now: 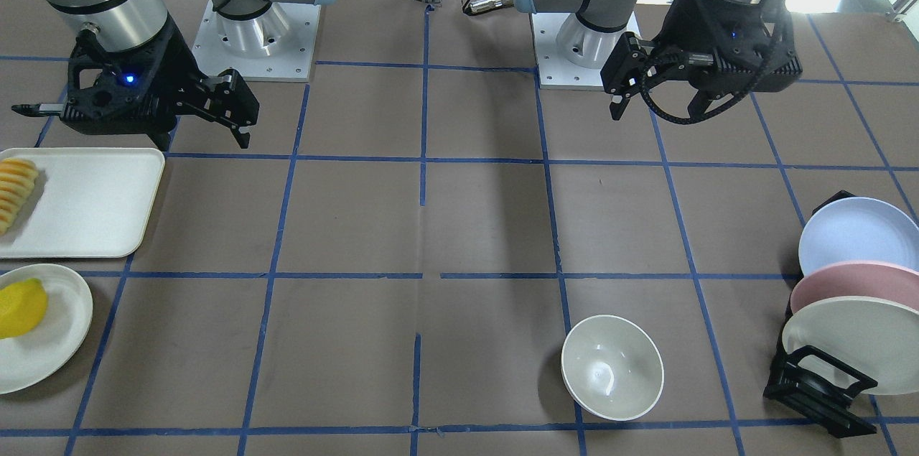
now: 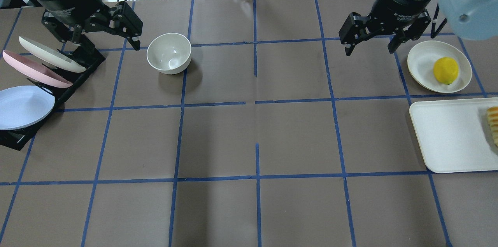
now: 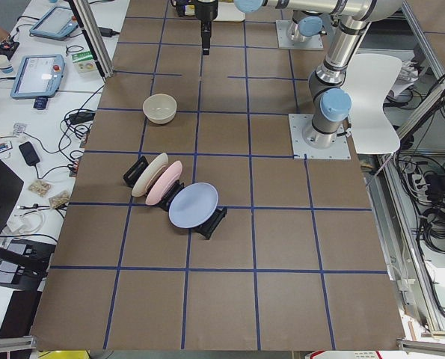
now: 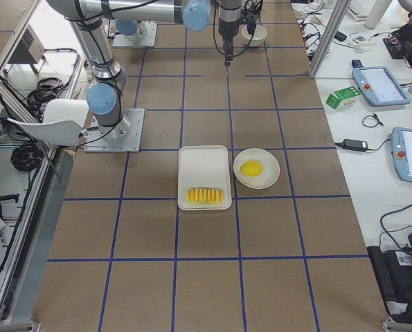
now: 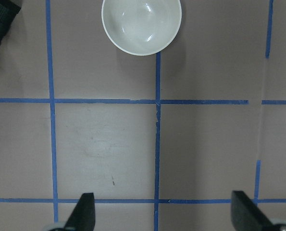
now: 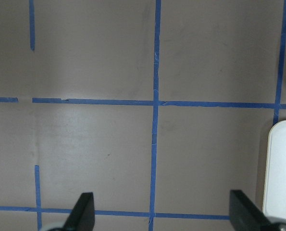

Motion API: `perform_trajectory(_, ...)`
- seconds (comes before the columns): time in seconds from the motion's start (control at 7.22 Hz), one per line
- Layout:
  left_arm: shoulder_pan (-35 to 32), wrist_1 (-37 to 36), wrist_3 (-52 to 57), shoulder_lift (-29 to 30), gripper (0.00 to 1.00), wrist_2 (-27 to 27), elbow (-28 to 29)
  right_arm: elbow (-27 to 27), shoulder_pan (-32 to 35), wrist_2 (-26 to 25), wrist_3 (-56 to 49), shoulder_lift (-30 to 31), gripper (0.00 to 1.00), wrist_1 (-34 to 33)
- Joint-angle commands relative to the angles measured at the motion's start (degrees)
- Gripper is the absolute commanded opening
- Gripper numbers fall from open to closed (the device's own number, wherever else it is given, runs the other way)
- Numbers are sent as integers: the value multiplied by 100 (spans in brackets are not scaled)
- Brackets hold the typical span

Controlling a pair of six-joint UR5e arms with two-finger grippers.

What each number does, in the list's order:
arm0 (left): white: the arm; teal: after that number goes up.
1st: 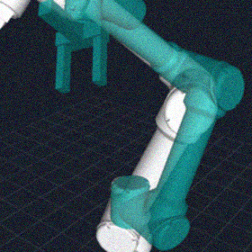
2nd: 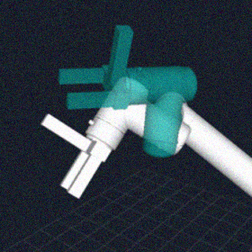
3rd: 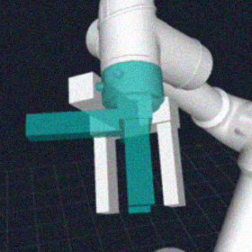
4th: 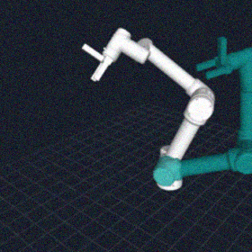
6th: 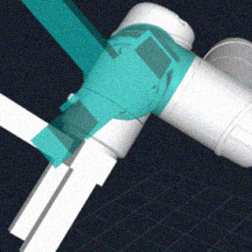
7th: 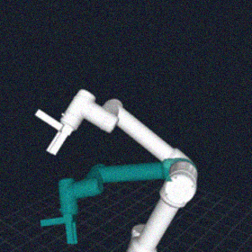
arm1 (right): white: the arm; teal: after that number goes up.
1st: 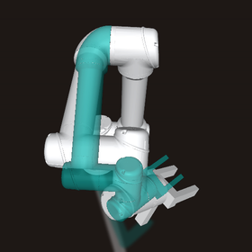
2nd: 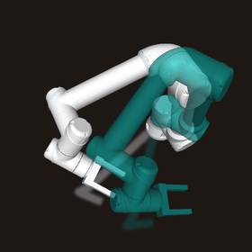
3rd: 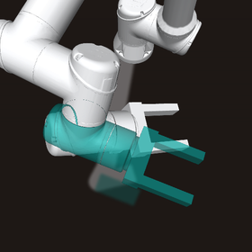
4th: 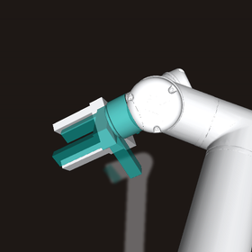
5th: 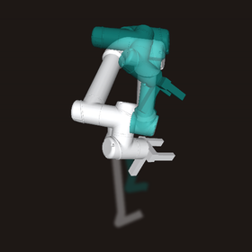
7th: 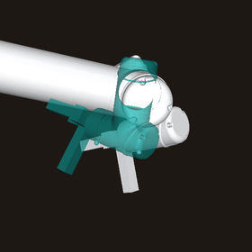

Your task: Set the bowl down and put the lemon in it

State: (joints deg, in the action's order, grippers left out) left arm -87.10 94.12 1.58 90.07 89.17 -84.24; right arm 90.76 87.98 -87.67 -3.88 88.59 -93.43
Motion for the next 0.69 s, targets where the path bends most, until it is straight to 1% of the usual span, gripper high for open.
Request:
perform_trajectory(0.0,0,-8,0,11,100,-14,-14,-23,0,-4,-7,0,100,0)
perform_trajectory(0.28,0,-8,0,2,100,-14,-14,-50,-18,-13,-7,-8,100,9)
perform_trajectory(0.42,0,-8,0,2,100,-5,-22,-58,-174,-30,-25,-61,100,-26)
perform_trajectory(0.55,0,1,0,-6,100,-5,-22,-41,-628,-283,-34,-105,100,8)
